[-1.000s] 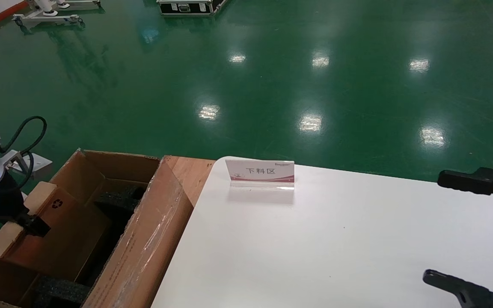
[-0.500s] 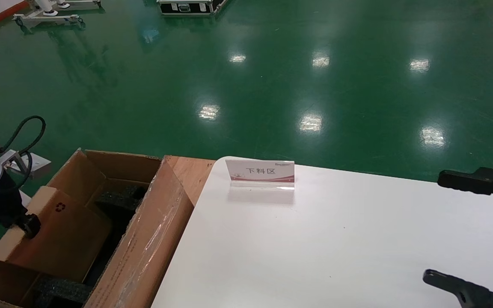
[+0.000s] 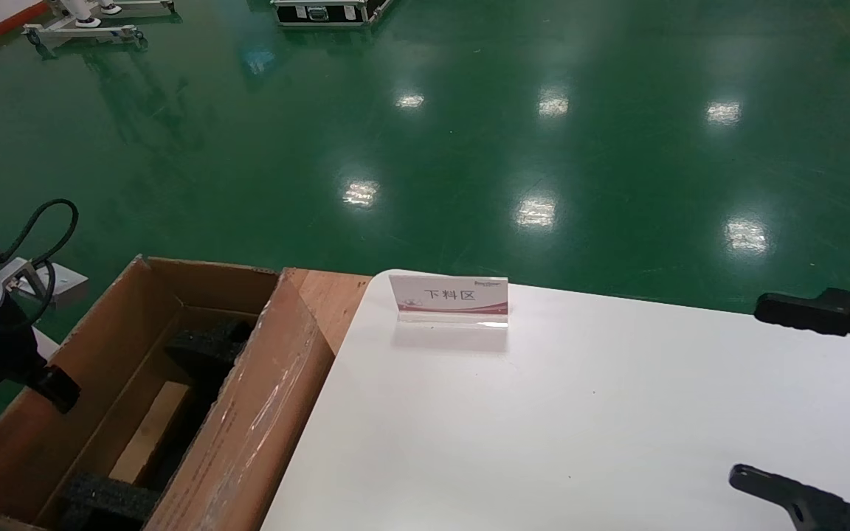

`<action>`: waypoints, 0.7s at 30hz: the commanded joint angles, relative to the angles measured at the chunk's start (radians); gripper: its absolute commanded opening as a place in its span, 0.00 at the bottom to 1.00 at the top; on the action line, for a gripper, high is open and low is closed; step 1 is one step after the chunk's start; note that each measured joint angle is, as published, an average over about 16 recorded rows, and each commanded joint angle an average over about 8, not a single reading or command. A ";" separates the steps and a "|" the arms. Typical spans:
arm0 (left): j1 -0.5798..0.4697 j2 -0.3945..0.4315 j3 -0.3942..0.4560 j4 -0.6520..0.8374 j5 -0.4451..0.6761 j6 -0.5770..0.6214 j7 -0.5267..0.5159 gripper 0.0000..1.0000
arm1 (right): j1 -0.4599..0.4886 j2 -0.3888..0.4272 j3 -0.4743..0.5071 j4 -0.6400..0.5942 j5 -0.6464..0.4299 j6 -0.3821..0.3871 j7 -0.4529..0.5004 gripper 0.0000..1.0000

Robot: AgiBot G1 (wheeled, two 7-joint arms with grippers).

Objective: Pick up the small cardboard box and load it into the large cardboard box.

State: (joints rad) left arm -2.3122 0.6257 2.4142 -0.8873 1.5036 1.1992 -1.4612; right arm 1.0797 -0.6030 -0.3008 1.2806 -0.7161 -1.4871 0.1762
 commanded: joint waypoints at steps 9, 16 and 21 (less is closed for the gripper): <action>-0.140 -0.068 -0.046 -0.120 0.014 -0.061 0.070 1.00 | 0.000 0.000 0.000 -0.001 0.000 0.000 0.000 1.00; -0.305 -0.204 -0.117 -0.328 -0.005 -0.125 0.160 1.00 | 0.001 0.000 -0.001 -0.001 0.000 0.000 -0.001 1.00; -0.384 -0.286 -0.168 -0.434 -0.052 -0.147 0.248 1.00 | 0.001 0.000 -0.001 -0.001 0.001 0.000 -0.001 1.00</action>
State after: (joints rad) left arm -2.6788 0.3596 2.2561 -1.2964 1.4637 1.0590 -1.2243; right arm 1.0802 -0.6029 -0.3017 1.2798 -0.7156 -1.4872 0.1756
